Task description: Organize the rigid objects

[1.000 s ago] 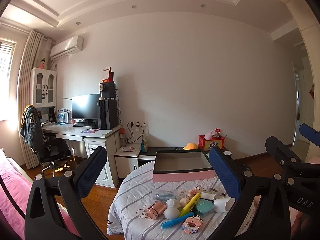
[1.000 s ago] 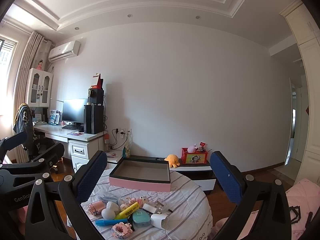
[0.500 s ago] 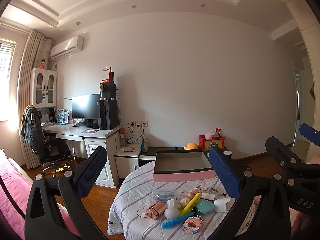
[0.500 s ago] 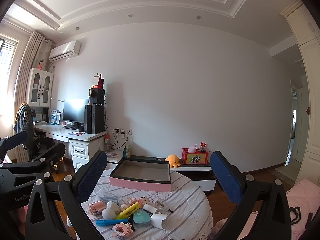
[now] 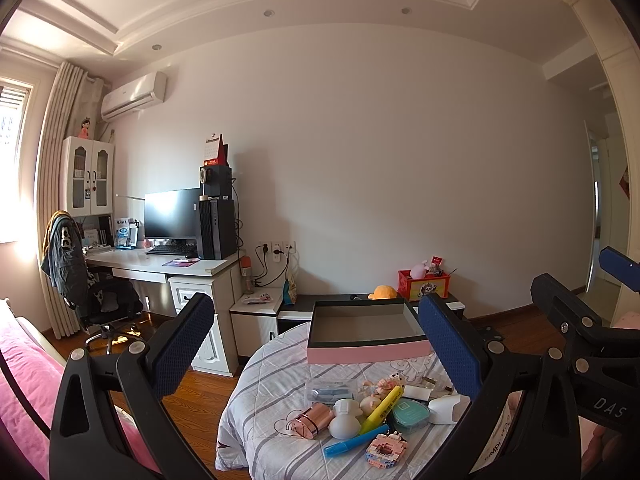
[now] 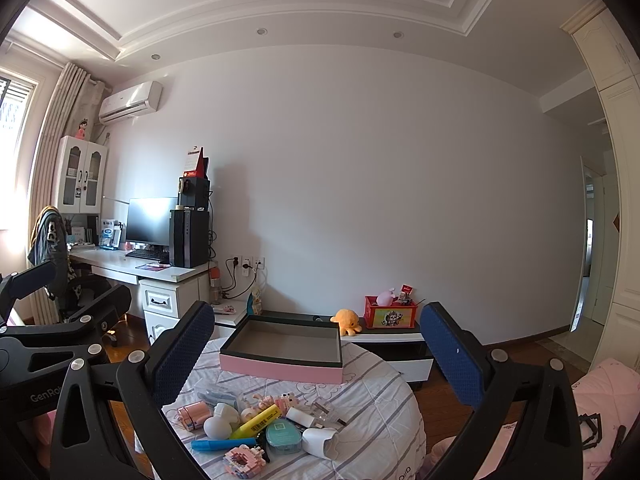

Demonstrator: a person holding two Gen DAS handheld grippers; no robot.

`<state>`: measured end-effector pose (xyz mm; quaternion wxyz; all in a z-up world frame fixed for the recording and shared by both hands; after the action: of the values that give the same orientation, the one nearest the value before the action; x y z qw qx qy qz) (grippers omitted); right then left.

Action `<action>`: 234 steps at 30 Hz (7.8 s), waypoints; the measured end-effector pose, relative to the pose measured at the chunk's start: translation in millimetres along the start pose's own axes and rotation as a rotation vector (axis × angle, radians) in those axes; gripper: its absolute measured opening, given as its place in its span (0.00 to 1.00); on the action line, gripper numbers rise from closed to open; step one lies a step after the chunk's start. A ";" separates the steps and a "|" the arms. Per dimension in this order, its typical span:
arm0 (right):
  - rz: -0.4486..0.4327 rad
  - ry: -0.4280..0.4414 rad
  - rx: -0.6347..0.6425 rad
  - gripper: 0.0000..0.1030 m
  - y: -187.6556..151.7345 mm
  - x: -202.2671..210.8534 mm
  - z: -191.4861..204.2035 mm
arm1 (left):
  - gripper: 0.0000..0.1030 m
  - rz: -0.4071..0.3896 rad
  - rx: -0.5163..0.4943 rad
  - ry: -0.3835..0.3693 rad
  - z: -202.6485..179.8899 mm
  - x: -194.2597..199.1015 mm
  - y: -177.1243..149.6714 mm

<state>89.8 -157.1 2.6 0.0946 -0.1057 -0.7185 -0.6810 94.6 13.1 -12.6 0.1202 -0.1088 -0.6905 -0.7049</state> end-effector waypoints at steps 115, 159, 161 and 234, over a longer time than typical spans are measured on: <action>0.741 0.278 0.123 0.63 -108.5 -482.9 35.7 | 0.53 0.827 -0.175 -0.225 -68.7 -484.3 -82.4; 0.086 0.069 -0.033 1.00 -27.7 -73.8 -7.5 | 1.00 0.042 -0.010 0.023 -4.8 -57.6 -23.9; 0.076 0.070 -0.026 1.00 -26.0 -67.0 -5.1 | 1.00 0.033 -0.008 0.024 -5.4 -53.9 -21.4; 0.566 0.034 -0.044 1.00 -190.5 -233.7 -13.6 | 1.00 0.574 -0.009 0.018 55.6 -252.2 -200.7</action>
<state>260.5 -185.6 -244.7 0.2906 -0.2930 -0.6435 -0.6447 268.6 77.1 -282.0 0.3207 -0.2941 -0.6273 -0.6459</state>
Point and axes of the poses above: each gripper's, at about its wrist camera, not at the fingertips, and x roughly against the way its jaws point, z to its left, y to its top, the point moved 9 cm from there along -x, roughly the way its jaws point, and after that the axes turned 14 degrees about z, right-handed, at the moved point
